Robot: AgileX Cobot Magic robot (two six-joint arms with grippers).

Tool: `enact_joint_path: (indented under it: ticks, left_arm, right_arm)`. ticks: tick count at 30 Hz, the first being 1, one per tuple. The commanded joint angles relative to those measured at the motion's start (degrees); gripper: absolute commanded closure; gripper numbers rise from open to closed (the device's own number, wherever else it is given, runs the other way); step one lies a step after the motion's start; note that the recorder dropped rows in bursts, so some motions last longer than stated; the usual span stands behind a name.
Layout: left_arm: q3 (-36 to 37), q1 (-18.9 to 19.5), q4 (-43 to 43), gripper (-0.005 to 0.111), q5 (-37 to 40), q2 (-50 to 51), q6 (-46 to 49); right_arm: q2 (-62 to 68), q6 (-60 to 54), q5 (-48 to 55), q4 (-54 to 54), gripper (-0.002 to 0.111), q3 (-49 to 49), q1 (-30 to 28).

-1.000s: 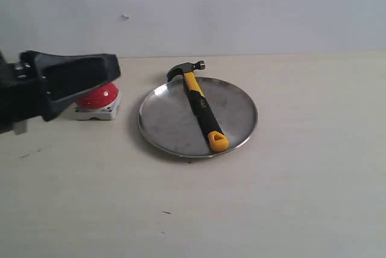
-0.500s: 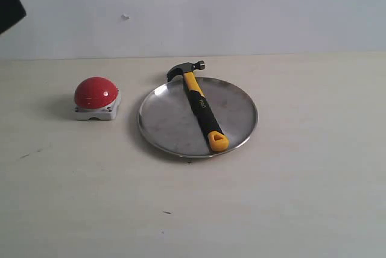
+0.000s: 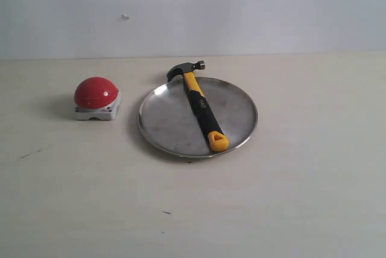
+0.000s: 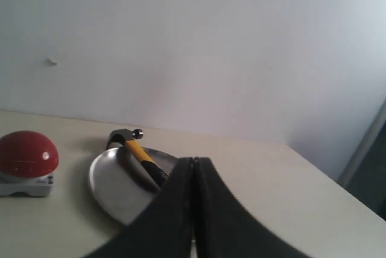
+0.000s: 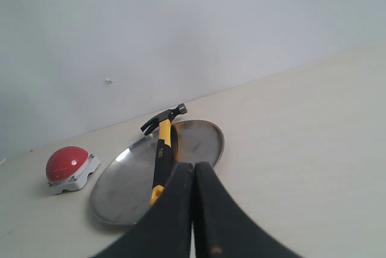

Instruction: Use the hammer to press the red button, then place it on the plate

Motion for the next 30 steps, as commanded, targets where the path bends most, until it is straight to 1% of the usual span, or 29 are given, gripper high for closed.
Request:
enact_joint_path:
  ticks: [1,3,8,12,17,21,26,30]
  left_arm:
    - [3.14,3.76,-5.96,0.107,0.5,-6.44,-0.76]
    - [3.14,4.52,-5.85,0.107,2.16,-8.39,-4.58]
    - [3.14,5.83,-4.43,0.107,3.41,-13.12,-4.79]
    - [3.14,7.28,-4.06,0.107,3.72,-13.12,-4.9]
    - [3.14,10.4,-3.98,0.107,3.6,-13.12,-7.42]
    - [3.14,13.54,-1.95,0.107,3.72,-13.12,-7.64]
    - [3.14,13.67,-1.36,0.107,3.15,-13.12,-8.24]
    - [3.14,13.67,-1.5,0.107,1.47,-13.12,-12.1]
  right_arm:
    - [-0.4,-0.34,-0.18,0.02,0.108,0.28,-0.38]
    - [-0.4,-0.34,-0.18,0.02,0.108,0.28,-0.38]
    - [-0.4,-0.34,-0.18,0.02,0.108,0.28,-0.38]
    - [-0.4,-0.34,-0.18,0.02,0.108,0.28,-0.38]
    - [-0.4,-0.34,-0.18,0.02,0.108,0.28,-0.38]
    - [-0.4,-0.34,-0.18,0.02,0.108,0.28,-0.38]
    - [-0.4,-0.34,-0.18,0.02,0.108,0.28,-0.38]
    - [-0.4,-0.34,-0.18,0.02,0.108,0.28,-0.38]
